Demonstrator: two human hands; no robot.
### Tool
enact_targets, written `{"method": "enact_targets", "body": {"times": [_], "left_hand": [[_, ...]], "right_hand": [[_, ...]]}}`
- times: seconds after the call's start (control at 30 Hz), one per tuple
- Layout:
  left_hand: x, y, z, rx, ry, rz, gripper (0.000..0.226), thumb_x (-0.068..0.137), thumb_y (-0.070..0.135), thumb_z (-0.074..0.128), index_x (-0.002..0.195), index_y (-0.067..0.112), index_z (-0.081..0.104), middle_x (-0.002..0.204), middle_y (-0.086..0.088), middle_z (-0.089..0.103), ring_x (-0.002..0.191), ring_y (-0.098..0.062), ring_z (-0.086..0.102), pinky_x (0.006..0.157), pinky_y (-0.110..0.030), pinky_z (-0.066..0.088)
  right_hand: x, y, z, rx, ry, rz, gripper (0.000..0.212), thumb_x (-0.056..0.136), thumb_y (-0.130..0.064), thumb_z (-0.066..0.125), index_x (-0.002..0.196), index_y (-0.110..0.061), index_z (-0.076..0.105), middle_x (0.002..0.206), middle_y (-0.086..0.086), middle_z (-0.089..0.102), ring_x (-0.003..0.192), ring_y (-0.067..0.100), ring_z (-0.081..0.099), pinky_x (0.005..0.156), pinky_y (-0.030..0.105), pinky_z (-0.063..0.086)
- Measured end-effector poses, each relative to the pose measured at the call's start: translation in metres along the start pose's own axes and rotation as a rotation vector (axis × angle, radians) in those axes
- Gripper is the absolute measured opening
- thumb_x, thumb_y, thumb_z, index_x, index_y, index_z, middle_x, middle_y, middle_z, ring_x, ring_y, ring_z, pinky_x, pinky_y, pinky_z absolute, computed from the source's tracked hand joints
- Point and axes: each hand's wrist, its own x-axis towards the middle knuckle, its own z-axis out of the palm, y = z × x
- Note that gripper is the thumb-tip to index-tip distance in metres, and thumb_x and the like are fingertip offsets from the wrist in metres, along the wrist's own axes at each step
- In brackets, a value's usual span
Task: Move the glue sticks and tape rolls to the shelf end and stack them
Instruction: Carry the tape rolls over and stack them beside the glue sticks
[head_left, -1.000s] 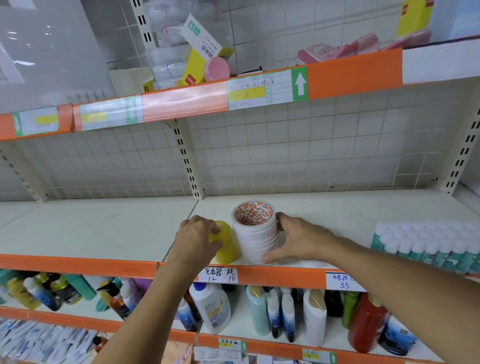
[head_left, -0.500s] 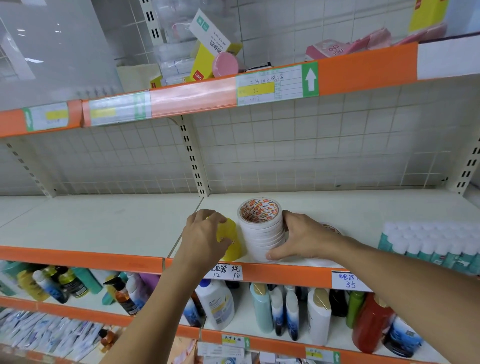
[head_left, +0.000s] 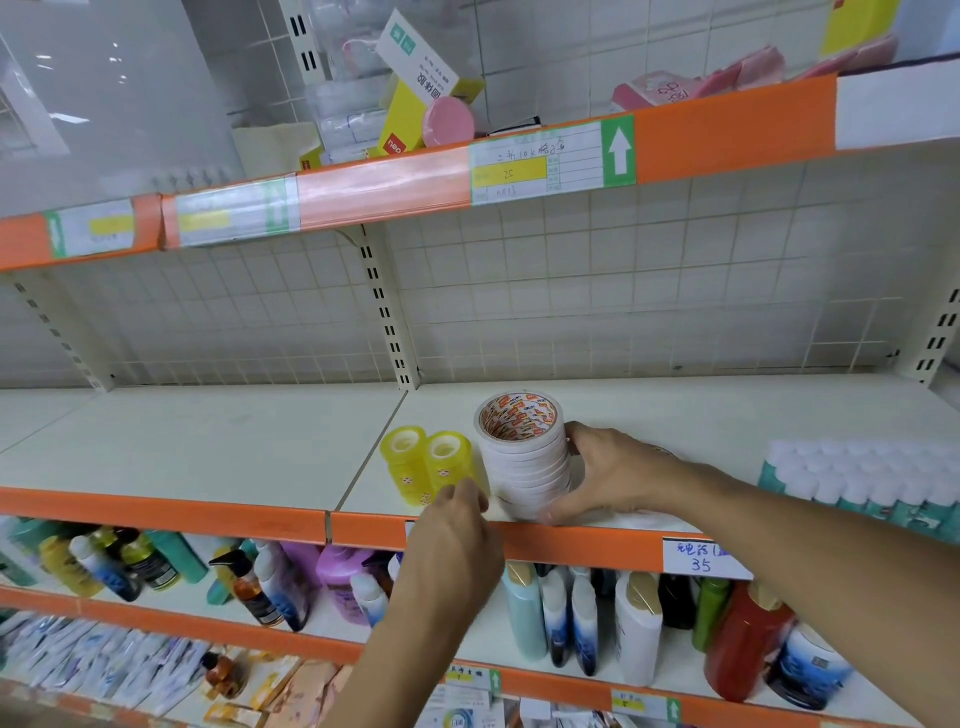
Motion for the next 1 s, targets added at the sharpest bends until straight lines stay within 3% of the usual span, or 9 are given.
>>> {"method": "enact_targets", "body": {"times": [0.13, 0.2, 0.3, 0.5, 0.57, 0.73, 0.87, 1.0], "left_hand": [[-0.016, 0.008, 0.014, -0.076, -0.099, -0.084, 0.036, 0.09, 0.007, 0.045, 0.125, 0.011, 0.05, 0.117, -0.007, 0.058, 0.106, -0.026, 0.056, 0.078, -0.031, 0.04], [-0.017, 0.008, 0.02, -0.144, -0.101, -0.093, 0.039, 0.088, 0.006, 0.047, 0.127, 0.01, 0.049, 0.115, -0.007, 0.057, 0.106, -0.027, 0.054, 0.079, -0.035, 0.042], [-0.012, 0.009, 0.026, -0.22, -0.135, -0.089, 0.042, 0.085, 0.012, 0.053, 0.127, 0.011, 0.05, 0.115, -0.005, 0.06, 0.105, -0.027, 0.055, 0.083, -0.038, 0.045], [-0.003, 0.023, 0.026, -0.396, -0.203, -0.229, 0.043, 0.086, 0.009, 0.06, 0.127, 0.018, 0.049, 0.12, 0.002, 0.063, 0.108, -0.02, 0.058, 0.076, -0.019, 0.036], [-0.003, 0.024, 0.027, -0.432, -0.214, -0.24, 0.046, 0.087, 0.014, 0.064, 0.13, 0.018, 0.047, 0.121, 0.002, 0.062, 0.109, -0.019, 0.057, 0.077, -0.02, 0.037], [-0.003, 0.019, 0.03, -0.383, -0.229, -0.228, 0.055, 0.084, 0.013, 0.065, 0.133, 0.019, 0.044, 0.122, 0.001, 0.064, 0.111, -0.022, 0.059, 0.083, -0.028, 0.046], [-0.002, 0.02, 0.029, -0.308, -0.244, -0.213, 0.052, 0.086, 0.01, 0.06, 0.134, 0.016, 0.041, 0.122, -0.007, 0.064, 0.111, -0.031, 0.059, 0.075, -0.026, 0.039], [0.0, 0.019, 0.029, -0.269, -0.286, -0.202, 0.052, 0.084, 0.006, 0.056, 0.132, 0.012, 0.04, 0.118, -0.011, 0.064, 0.109, -0.034, 0.059, 0.076, -0.03, 0.043]], "right_hand": [[-0.002, 0.002, 0.001, -0.096, -0.008, 0.003, 0.09, 0.057, -0.065, 0.084, 0.131, -0.027, 0.049, 0.125, -0.01, 0.06, 0.112, 0.015, 0.056, 0.084, 0.031, 0.046], [0.001, 0.005, 0.004, -0.166, 0.004, 0.007, 0.088, 0.055, -0.068, 0.082, 0.126, -0.026, 0.051, 0.123, -0.005, 0.062, 0.111, 0.019, 0.055, 0.092, 0.037, 0.046], [0.007, 0.011, 0.01, -0.23, 0.026, -0.007, 0.085, 0.054, -0.071, 0.079, 0.12, -0.024, 0.054, 0.116, -0.006, 0.066, 0.11, 0.02, 0.058, 0.107, 0.038, 0.034], [0.01, 0.016, 0.014, -0.291, 0.049, -0.02, 0.068, 0.057, -0.066, 0.08, 0.107, -0.024, 0.061, 0.103, -0.008, 0.07, 0.102, 0.018, 0.061, 0.112, 0.039, 0.027], [0.009, 0.014, 0.014, -0.301, 0.049, -0.022, 0.066, 0.058, -0.066, 0.08, 0.105, -0.023, 0.062, 0.102, -0.007, 0.07, 0.102, 0.018, 0.061, 0.112, 0.039, 0.026], [0.01, 0.012, 0.014, -0.338, 0.054, -0.027, 0.067, 0.057, -0.065, 0.08, 0.101, -0.019, 0.062, 0.097, -0.006, 0.066, 0.1, 0.018, 0.059, 0.114, 0.039, 0.022], [0.013, 0.014, 0.015, -0.331, 0.05, -0.042, 0.071, 0.053, -0.069, 0.078, 0.102, -0.019, 0.065, 0.101, -0.006, 0.061, 0.102, 0.019, 0.058, 0.119, 0.04, 0.018], [0.016, 0.014, 0.017, -0.337, 0.061, -0.044, 0.072, 0.052, -0.069, 0.079, 0.103, -0.02, 0.066, 0.103, -0.006, 0.062, 0.103, 0.019, 0.059, 0.118, 0.04, 0.021]]}}
